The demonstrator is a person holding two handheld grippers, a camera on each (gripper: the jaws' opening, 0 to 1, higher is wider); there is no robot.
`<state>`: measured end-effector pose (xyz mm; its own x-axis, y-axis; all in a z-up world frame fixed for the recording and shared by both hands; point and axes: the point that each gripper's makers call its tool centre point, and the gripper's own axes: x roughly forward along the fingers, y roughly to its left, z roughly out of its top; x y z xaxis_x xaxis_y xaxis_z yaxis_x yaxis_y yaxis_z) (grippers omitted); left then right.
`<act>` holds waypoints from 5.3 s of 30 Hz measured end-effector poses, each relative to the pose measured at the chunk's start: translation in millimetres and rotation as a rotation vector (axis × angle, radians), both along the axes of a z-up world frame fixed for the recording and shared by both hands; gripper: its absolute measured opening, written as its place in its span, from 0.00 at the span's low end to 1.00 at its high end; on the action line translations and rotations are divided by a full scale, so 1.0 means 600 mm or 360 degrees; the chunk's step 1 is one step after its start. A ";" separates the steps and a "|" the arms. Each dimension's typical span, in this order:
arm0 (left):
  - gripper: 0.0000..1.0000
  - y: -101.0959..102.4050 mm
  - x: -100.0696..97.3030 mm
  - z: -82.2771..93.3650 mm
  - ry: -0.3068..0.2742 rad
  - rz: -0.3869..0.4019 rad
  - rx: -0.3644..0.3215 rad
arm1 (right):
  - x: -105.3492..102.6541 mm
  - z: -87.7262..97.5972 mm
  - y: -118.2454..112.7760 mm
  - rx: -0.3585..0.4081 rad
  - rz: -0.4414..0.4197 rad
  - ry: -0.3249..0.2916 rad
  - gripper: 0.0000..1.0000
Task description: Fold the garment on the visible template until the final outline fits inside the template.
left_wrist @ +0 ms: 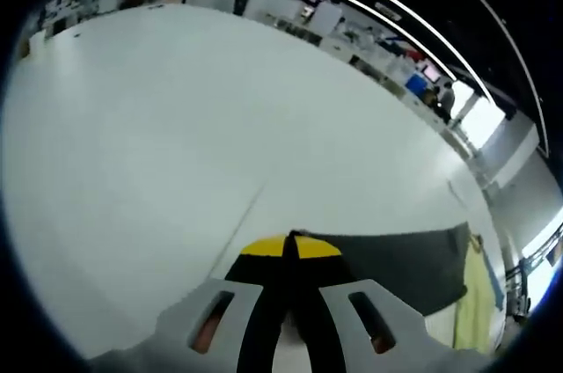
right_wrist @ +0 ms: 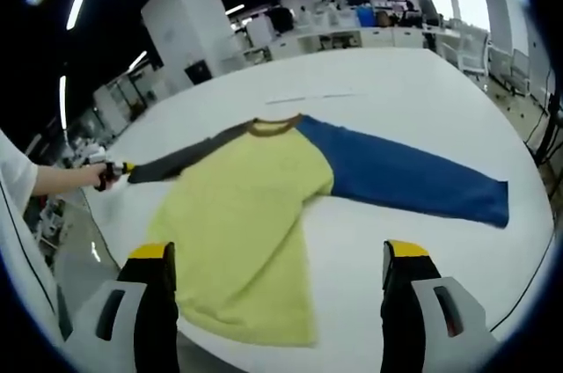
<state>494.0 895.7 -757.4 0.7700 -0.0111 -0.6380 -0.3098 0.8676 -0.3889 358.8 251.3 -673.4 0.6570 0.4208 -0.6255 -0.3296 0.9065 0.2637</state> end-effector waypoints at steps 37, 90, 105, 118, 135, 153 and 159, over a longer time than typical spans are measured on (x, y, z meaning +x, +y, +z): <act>0.02 -0.017 -0.023 0.043 -0.0032 -0.0066 0.0039 | -0.001 0.013 0.008 0.0049 0.0029 -0.0042 0.97; 0.39 -0.230 -0.123 0.137 -0.0143 -0.0668 0.0044 | -0.042 0.032 -0.032 0.0167 -0.0044 -0.0139 0.95; 0.46 -0.302 -0.165 0.168 -0.0155 -0.0808 0.0050 | -0.054 0.042 -0.036 0.0179 -0.0036 -0.0170 0.95; 0.57 -0.366 -0.211 0.210 -0.0195 -0.0971 0.0074 | -0.072 0.047 -0.047 0.0174 -0.0026 -0.0183 0.94; 0.72 -0.411 -0.272 0.216 -0.0199 -0.1148 0.0052 | -0.098 0.046 -0.051 0.0167 -0.0019 -0.0178 0.94; 0.82 -0.447 -0.340 0.220 -0.0200 -0.1286 0.0043 | -0.123 0.042 -0.056 0.0159 -0.0014 -0.0166 0.94; 0.89 -0.453 -0.365 0.212 -0.0179 -0.1306 0.0070 | -0.129 0.043 -0.064 0.0162 -0.0025 -0.0167 0.94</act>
<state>275.0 623.9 -629.9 0.5871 -0.5742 -0.5706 0.4673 0.8160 -0.3403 281.2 212.9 -647.9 0.7235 0.4678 -0.5076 -0.3461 0.8821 0.3197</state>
